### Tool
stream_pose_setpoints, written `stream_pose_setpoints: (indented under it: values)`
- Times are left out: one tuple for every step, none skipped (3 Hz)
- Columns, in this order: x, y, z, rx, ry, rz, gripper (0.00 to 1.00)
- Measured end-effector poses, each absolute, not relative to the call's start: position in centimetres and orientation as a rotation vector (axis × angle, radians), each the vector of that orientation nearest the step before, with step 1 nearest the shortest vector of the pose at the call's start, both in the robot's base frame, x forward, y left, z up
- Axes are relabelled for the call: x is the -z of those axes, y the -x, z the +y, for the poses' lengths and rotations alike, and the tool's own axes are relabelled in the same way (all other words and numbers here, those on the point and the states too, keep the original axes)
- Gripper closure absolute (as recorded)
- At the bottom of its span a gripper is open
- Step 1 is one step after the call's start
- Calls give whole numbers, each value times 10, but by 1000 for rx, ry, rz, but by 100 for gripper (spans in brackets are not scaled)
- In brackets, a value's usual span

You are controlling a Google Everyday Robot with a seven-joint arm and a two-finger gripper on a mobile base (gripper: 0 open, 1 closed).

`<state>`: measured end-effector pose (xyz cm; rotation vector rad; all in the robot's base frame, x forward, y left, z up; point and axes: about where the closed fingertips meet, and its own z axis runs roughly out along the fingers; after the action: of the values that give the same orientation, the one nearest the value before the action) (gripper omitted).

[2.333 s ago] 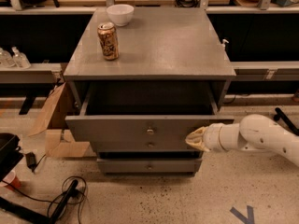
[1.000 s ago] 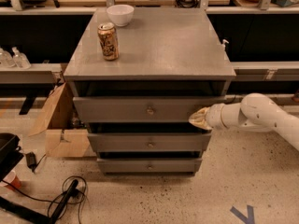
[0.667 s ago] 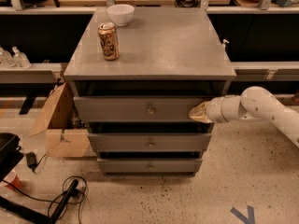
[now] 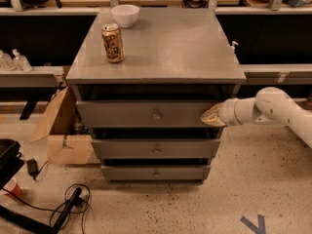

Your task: Close top drawer

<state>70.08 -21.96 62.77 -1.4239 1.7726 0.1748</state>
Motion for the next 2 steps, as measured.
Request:
stream_pose_setpoints:
  values:
    - [-628,-700,-220,-175,1424,1773,100]
    - [-658,-683,-227,-107,1535,1804,100]
